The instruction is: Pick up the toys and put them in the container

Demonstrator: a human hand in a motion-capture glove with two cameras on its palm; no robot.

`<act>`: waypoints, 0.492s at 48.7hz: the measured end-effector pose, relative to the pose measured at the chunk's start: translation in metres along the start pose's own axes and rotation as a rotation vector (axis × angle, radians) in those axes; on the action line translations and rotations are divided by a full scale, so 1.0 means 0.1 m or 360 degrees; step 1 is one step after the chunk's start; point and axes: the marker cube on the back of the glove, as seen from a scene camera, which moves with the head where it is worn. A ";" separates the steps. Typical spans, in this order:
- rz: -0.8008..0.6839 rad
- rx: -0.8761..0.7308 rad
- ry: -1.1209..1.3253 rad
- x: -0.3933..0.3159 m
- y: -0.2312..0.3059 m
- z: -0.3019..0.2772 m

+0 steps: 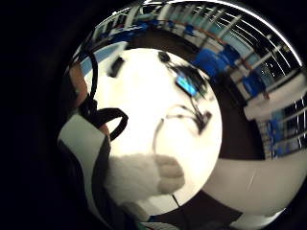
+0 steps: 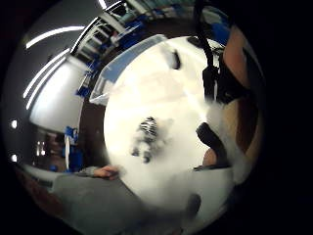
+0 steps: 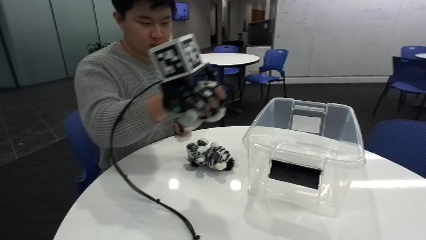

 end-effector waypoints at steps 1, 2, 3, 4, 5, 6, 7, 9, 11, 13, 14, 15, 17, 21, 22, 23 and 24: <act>-0.0063 -0.0007 -0.0046 -0.18 -0.16 -0.01; -0.0125 -0.0013 -0.0089 -0.36 -0.32 -0.02; -0.0186 -0.0019 -0.0125 -0.53 -0.47 -0.02; -0.0245 -0.0022 -0.0140 -0.69 -0.61 -0.02; -0.0301 -0.0020 -0.0114 -0.82 -0.75 -0.01; -0.0355 -0.0012 -0.0027 -0.92 -0.88 0.03; -0.0403 0.0002 0.0116 -0.99 -1.00 0.08; -0.0454 0.0027 0.0394 -1.16 -1.22 0.21; -0.0435 0.0020 0.0376 -1.46 -1.37 0.30; -0.0423 -0.0009 0.0195 -1.79 -1.47 0.36; -0.0439 -0.0023 0.0147 -1.91 -1.53 0.40; -0.0464 -0.0034 0.0140 -2.00 -1.58 0.45; -0.0508 -0.0052 0.0173 -2.09 -1.70 0.54; -0.0544 -0.0110 0.0246 -2.12 -1.91 0.73; -0.0547 -0.0128 0.0257 -2.12 -1.96 0.77; -0.0545 -0.0145 0.0260 -2.11 -2.00 0.82; -0.0539 -0.0161 0.0262 -2.11 -2.05 0.87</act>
